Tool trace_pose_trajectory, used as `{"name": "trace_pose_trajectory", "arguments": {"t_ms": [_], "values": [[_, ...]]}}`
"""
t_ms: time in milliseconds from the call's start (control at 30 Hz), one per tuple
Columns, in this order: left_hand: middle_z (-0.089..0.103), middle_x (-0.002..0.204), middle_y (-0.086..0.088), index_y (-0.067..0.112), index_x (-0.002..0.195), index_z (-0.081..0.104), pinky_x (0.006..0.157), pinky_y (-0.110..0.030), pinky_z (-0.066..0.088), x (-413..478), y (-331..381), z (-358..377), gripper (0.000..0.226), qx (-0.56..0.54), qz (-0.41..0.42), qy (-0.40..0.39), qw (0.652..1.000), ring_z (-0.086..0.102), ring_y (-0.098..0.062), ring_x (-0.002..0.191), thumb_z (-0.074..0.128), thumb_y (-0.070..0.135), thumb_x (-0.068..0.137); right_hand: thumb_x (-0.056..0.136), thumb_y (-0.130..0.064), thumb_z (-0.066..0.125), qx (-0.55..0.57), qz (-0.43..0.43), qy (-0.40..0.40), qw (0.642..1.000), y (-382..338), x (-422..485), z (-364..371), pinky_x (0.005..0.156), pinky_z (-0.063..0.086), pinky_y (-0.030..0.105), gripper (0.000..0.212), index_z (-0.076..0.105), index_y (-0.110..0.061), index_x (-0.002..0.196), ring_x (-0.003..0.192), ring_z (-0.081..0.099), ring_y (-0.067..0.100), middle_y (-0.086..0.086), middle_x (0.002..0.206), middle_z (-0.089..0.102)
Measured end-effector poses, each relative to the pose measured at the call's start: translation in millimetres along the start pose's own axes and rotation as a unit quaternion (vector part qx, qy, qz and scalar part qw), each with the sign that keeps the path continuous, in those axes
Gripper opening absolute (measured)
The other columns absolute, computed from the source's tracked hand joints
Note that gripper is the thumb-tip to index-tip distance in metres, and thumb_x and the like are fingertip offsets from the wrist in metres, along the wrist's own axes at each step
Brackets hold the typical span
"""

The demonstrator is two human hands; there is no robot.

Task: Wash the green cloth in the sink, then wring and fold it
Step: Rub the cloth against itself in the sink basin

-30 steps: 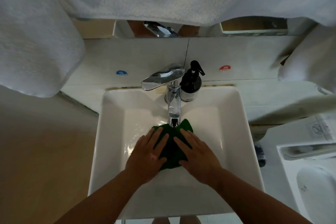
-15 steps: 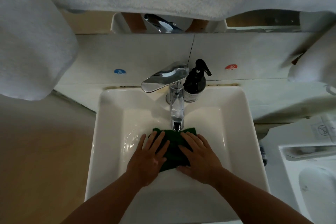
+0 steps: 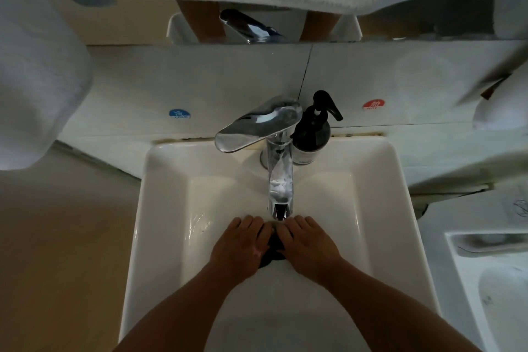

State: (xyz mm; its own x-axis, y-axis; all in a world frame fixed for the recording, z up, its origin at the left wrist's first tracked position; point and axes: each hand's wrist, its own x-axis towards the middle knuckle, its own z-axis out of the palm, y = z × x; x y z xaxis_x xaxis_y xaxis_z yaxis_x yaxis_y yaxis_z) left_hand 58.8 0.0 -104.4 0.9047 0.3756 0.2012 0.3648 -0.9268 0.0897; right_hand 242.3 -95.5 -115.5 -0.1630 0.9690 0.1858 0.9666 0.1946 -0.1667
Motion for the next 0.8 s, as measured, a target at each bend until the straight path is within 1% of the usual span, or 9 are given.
{"name": "trace_pose_trajectory", "arguments": {"t_ms": [100, 200, 267, 367, 500, 567, 667, 733, 800], "values": [[0.062, 0.086, -0.004, 0.012, 0.093, 0.068, 0.069, -0.035, 0.04, 3, -10, -1, 0.03, -0.013, 0.015, 0.02, 1.0, 0.056, -0.025, 0.074, 0.046, 0.032, 0.101, 0.094, -0.042, 0.06, 0.004, -0.001, -0.002, 1.0, 9, 3, -4, 0.07, 0.047, 0.037, 0.031, 0.062, -0.011, 0.09, 0.073, 0.056, 0.024, 0.006, 0.085, 0.061], [0.065, 0.121, -0.009, 0.009, 0.122, 0.068, 0.098, -0.043, 0.046, -11, -11, -8, 0.033, -0.044, -0.025, 0.031, 0.998, 0.058, -0.03, 0.113, 0.048, 0.027, 0.102, 0.096, -0.026, 0.054, 0.069, 0.023, 0.006, 0.997, 3, -11, -13, 0.1, 0.049, 0.041, 0.031, 0.063, -0.008, 0.12, 0.113, 0.063, 0.028, 0.01, 0.124, 0.062], [0.049, 0.148, -0.013, 0.009, 0.142, 0.053, 0.112, -0.057, 0.035, -23, 0, -13, 0.047, -0.034, -0.063, -0.01, 0.997, 0.04, -0.035, 0.141, 0.048, 0.02, 0.096, 0.096, -0.016, 0.043, 0.049, -0.002, -0.039, 0.998, -9, -25, -18, 0.117, 0.03, 0.049, 0.048, 0.049, -0.013, 0.144, 0.143, 0.041, 0.029, 0.009, 0.152, 0.046], [0.038, 0.158, -0.013, 0.007, 0.15, 0.042, 0.113, -0.063, 0.028, -33, 23, -14, 0.06, -0.047, -0.102, -0.079, 0.991, 0.025, -0.037, 0.149, 0.041, 0.041, 0.101, 0.101, -0.041, 0.041, -0.012, 0.019, -0.107, 0.994, -27, -35, -17, 0.116, 0.017, 0.059, 0.063, 0.03, -0.013, 0.156, 0.152, 0.019, 0.031, 0.012, 0.163, 0.026], [0.049, 0.148, -0.012, 0.007, 0.145, 0.049, 0.111, -0.059, 0.034, -23, 24, -3, 0.064, -0.031, -0.11, -0.078, 0.99, 0.041, -0.039, 0.139, 0.044, 0.052, 0.1, 0.102, -0.048, 0.044, -0.025, 0.042, -0.08, 0.996, -29, -29, -3, 0.112, 0.032, 0.054, 0.06, 0.044, -0.012, 0.149, 0.142, 0.042, 0.028, 0.008, 0.154, 0.044], [0.053, 0.135, -0.01, 0.009, 0.136, 0.058, 0.103, -0.052, 0.04, -12, 16, 0, 0.056, -0.014, -0.108, -0.054, 0.993, 0.05, -0.036, 0.124, 0.046, 0.048, 0.097, 0.1, -0.042, 0.051, -0.02, 0.032, -0.015, 0.999, -18, -14, -4, 0.099, 0.044, 0.044, 0.046, 0.058, -0.013, 0.135, 0.114, 0.06, 0.025, 0.004, 0.127, 0.062], [0.045, 0.116, -0.007, 0.01, 0.121, 0.067, 0.086, -0.042, 0.038, 5, 0, 4, 0.046, -0.003, -0.061, 0.0, 0.998, 0.048, -0.03, 0.101, 0.052, 0.043, 0.094, 0.095, -0.038, 0.059, -0.019, 0.002, 0.034, 0.999, -2, 12, -9, 0.077, 0.042, 0.037, 0.025, 0.066, -0.016, 0.105, 0.078, 0.052, 0.021, 0.0, 0.086, 0.061], [0.043, 0.11, -0.006, 0.008, 0.116, 0.07, 0.079, -0.039, 0.038, 9, -7, 4, 0.042, -0.008, -0.035, 0.018, 0.999, 0.046, -0.028, 0.092, 0.054, 0.04, 0.093, 0.095, -0.038, 0.057, -0.002, 0.003, 0.036, 0.999, 2, 18, -9, 0.075, 0.041, 0.036, 0.024, 0.066, -0.016, 0.094, 0.074, 0.049, 0.022, 0.001, 0.079, 0.059], [0.044, 0.113, -0.006, 0.007, 0.117, 0.071, 0.082, -0.038, 0.04, 5, -6, 5, 0.041, -0.033, -0.042, 0.045, 0.998, 0.046, -0.027, 0.096, 0.054, 0.035, 0.094, 0.091, -0.032, 0.063, 0.031, 0.017, 0.051, 0.998, 5, 14, -6, 0.086, 0.041, 0.035, 0.022, 0.066, -0.012, 0.098, 0.082, 0.053, 0.023, 0.004, 0.085, 0.062]]}}
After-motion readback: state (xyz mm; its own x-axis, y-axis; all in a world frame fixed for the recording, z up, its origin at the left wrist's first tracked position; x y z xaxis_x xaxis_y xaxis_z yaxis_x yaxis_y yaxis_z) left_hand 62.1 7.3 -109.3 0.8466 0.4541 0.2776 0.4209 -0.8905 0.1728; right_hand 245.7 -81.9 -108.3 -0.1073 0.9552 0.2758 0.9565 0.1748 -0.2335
